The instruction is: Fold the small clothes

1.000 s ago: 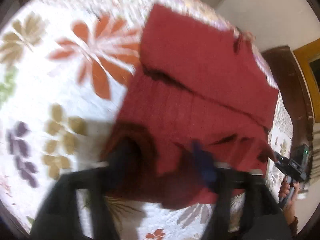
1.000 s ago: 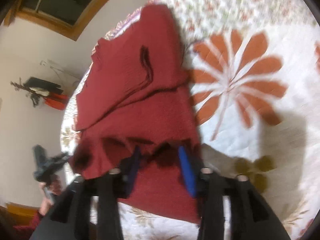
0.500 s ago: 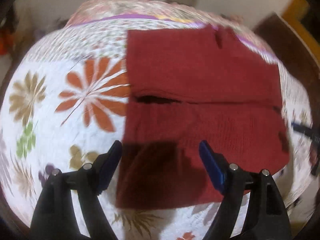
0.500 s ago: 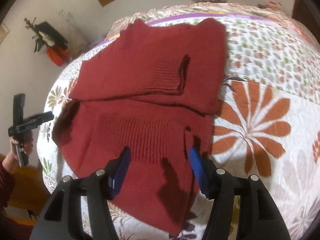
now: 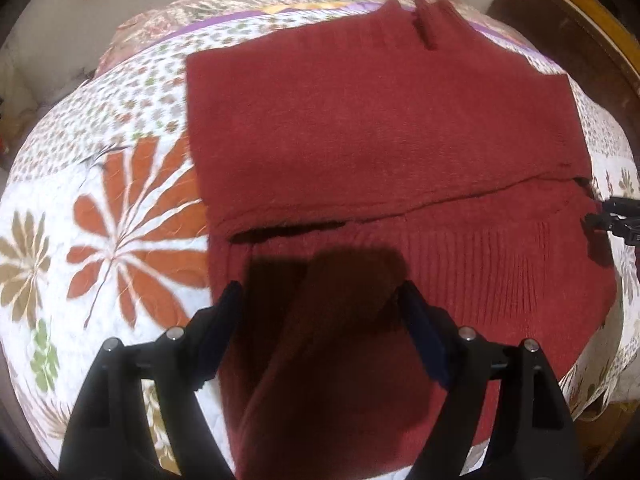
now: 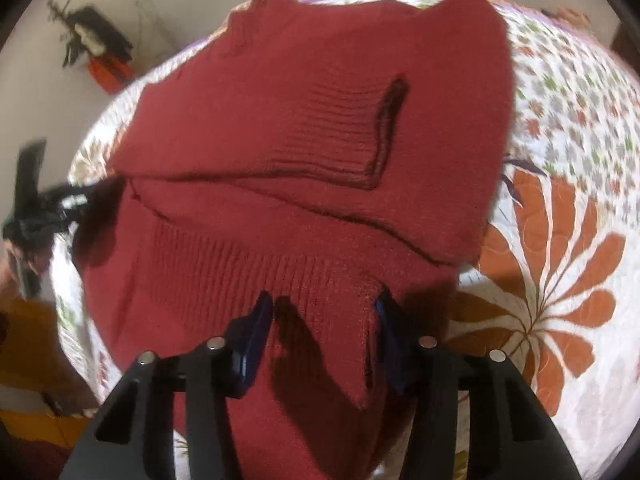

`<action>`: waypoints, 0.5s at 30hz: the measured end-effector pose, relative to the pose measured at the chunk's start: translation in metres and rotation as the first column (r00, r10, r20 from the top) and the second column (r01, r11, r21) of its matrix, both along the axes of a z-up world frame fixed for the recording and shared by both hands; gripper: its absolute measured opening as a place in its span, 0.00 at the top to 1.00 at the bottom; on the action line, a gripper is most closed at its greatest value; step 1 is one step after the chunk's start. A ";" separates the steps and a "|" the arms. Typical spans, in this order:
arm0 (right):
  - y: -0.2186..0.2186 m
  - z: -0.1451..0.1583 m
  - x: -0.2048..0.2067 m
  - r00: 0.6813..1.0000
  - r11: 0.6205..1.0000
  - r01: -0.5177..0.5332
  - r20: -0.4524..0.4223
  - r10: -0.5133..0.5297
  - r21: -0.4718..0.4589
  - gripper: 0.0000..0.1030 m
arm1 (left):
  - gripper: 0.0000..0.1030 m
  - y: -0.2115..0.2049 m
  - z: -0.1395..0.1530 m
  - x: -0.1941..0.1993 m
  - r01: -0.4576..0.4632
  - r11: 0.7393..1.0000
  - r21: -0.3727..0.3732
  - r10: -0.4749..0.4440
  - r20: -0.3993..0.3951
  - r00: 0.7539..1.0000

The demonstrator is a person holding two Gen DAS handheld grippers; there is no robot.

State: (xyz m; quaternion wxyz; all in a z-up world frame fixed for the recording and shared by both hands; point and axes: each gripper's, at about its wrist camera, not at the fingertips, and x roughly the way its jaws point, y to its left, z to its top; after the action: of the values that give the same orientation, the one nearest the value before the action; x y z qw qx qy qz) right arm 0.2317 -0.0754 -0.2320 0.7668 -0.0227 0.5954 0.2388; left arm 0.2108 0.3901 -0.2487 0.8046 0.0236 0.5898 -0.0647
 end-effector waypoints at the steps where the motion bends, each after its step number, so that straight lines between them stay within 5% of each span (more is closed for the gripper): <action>1: 0.004 -0.001 0.002 1.000 1.000 -0.009 0.003 0.009 -0.015 0.50 | 0.24 -0.003 -0.003 0.002 0.019 1.000 0.000 -0.019 -0.009 1.000; 7: 0.009 -0.002 0.008 1.000 0.999 -0.020 0.017 0.021 -0.029 0.37 | 0.24 -0.010 -0.018 0.009 0.052 0.999 0.008 -0.051 -0.051 0.997; 8: 0.008 -0.004 0.008 1.000 1.000 -0.018 0.013 0.018 -0.023 0.37 | 0.31 -0.011 -0.021 0.010 0.051 0.999 0.003 -0.050 -0.056 0.997; 10: 0.011 -0.007 0.010 1.000 1.000 -0.005 0.013 0.005 -0.022 0.48 | 0.43 -0.014 -0.023 0.011 0.056 0.998 0.000 -0.056 -0.067 0.996; 11: 0.011 -0.007 0.009 1.000 1.000 -0.004 0.019 0.004 -0.024 0.55 | 0.58 -0.017 -0.022 0.011 0.062 0.998 0.013 -0.061 -0.058 0.996; 13: 0.009 -0.005 0.005 1.000 1.000 -0.014 0.026 0.015 -0.015 0.85 | 0.78 -0.021 -0.019 0.009 0.073 0.997 0.020 -0.072 -0.052 0.996; 15: 0.005 -0.001 0.002 1.000 0.999 -0.004 0.013 0.004 0.033 0.93 | 0.92 -0.024 -0.013 0.006 0.070 0.997 0.043 -0.069 -0.029 0.997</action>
State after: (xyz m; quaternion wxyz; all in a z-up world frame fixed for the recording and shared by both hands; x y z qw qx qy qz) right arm 0.2341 -0.0708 -0.2326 0.7703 -0.0127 0.5865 0.2500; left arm 0.2165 0.3663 -0.2621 0.7929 0.0608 0.6011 -0.0800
